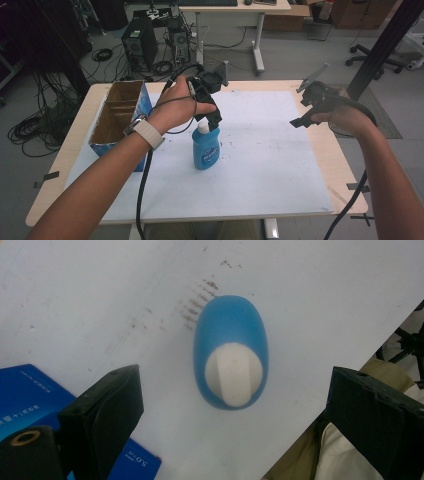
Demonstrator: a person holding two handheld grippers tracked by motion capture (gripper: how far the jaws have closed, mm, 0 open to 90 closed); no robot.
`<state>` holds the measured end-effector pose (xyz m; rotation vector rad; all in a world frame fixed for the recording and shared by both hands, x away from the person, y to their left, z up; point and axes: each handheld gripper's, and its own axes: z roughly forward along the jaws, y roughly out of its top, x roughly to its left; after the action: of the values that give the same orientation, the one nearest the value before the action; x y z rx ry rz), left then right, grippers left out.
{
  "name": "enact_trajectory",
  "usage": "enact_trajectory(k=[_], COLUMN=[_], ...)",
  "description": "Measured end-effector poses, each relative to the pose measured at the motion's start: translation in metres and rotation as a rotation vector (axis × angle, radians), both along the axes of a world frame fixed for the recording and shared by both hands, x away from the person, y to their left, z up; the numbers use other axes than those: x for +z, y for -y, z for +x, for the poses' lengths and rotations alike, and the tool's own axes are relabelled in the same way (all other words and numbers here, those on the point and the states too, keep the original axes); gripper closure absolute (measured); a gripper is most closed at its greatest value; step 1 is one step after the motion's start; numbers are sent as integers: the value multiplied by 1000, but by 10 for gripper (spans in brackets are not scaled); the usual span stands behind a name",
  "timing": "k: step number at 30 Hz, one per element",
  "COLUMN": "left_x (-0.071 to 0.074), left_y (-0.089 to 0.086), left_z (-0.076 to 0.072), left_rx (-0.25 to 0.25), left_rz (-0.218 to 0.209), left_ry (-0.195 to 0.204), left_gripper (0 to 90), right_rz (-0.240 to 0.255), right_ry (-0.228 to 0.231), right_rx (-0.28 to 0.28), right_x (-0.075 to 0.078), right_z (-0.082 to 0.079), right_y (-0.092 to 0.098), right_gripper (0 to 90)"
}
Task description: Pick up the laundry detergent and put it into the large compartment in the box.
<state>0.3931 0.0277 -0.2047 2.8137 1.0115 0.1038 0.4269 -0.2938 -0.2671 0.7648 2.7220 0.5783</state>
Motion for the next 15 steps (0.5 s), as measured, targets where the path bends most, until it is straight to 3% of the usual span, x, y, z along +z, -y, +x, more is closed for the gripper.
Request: enact_trajectory(k=[15], left_x=[-13], left_y=[1], left_z=[2], left_rx=[-26], left_rz=[-7], left_ry=[15], left_gripper=[85], right_rz=[2], right_ry=[-5], right_rx=[0], right_x=[-2], right_z=[1], right_y=[0], right_gripper=[110])
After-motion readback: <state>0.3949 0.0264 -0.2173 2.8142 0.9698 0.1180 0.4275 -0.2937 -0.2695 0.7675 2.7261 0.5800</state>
